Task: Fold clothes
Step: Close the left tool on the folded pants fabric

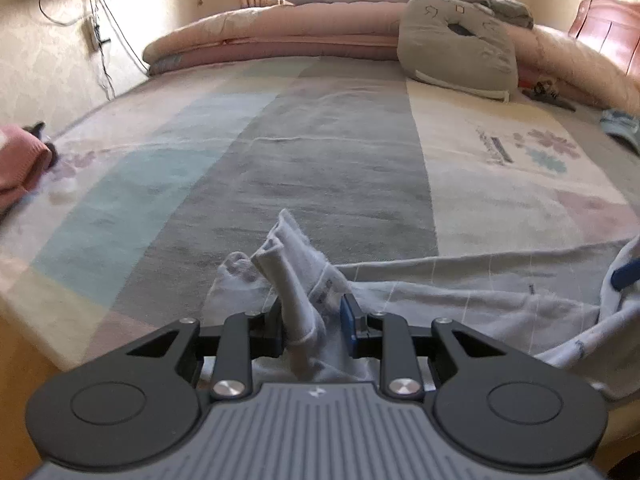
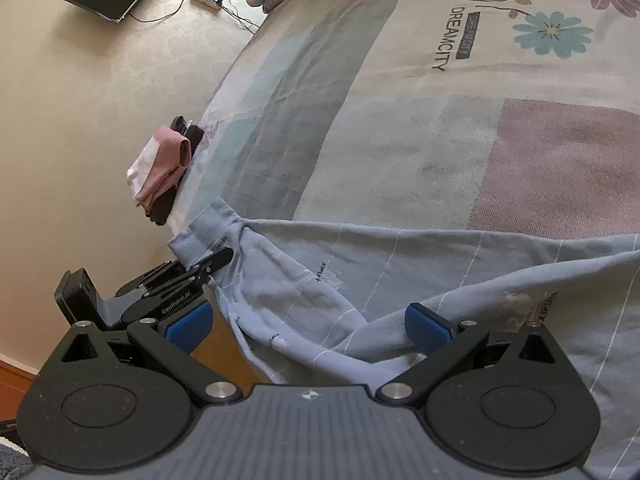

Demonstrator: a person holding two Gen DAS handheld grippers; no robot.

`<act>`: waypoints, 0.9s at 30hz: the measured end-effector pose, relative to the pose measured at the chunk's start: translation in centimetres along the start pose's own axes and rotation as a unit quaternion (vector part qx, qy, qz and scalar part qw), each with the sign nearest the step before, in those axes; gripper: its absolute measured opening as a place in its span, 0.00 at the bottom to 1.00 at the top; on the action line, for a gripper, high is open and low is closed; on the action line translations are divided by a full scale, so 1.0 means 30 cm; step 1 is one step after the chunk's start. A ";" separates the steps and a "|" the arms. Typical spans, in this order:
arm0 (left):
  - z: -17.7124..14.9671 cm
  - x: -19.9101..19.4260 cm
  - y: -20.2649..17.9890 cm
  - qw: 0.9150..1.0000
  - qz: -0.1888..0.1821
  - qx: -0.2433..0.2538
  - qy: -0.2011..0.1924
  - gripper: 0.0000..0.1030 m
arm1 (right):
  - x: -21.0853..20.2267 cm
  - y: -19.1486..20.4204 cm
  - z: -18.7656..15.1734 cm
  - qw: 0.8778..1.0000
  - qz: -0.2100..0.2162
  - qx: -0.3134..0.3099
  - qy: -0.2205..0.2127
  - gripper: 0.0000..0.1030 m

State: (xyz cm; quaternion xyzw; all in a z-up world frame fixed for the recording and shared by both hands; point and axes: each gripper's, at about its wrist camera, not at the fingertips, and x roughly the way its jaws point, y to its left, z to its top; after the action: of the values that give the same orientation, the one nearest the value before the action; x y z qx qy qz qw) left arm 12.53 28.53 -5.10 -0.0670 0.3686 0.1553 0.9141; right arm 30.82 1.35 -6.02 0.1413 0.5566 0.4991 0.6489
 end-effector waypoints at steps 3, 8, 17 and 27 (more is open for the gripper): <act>0.008 0.032 0.055 0.997 -0.046 -0.056 -0.001 0.24 | -0.002 0.003 -0.005 1.000 -0.001 0.001 -0.002 1.00; 0.037 0.014 0.117 0.990 -0.067 -0.118 -0.032 0.05 | -0.022 0.021 -0.013 1.000 -0.009 -0.009 -0.007 1.00; 0.107 -0.162 0.176 0.974 -0.102 -0.144 -0.142 0.05 | -0.115 0.093 -0.019 0.997 -0.013 -0.066 -0.032 1.00; -0.044 -0.023 0.226 0.977 -0.059 -0.197 -0.063 0.05 | -0.113 0.093 0.020 0.987 -0.080 -0.131 -0.050 1.00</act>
State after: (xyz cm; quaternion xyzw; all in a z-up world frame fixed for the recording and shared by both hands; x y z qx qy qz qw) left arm 8.94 34.45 -5.61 -0.2569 0.2683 0.1749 0.9118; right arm 30.37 0.15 -1.77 0.0344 0.4624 0.5065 0.7269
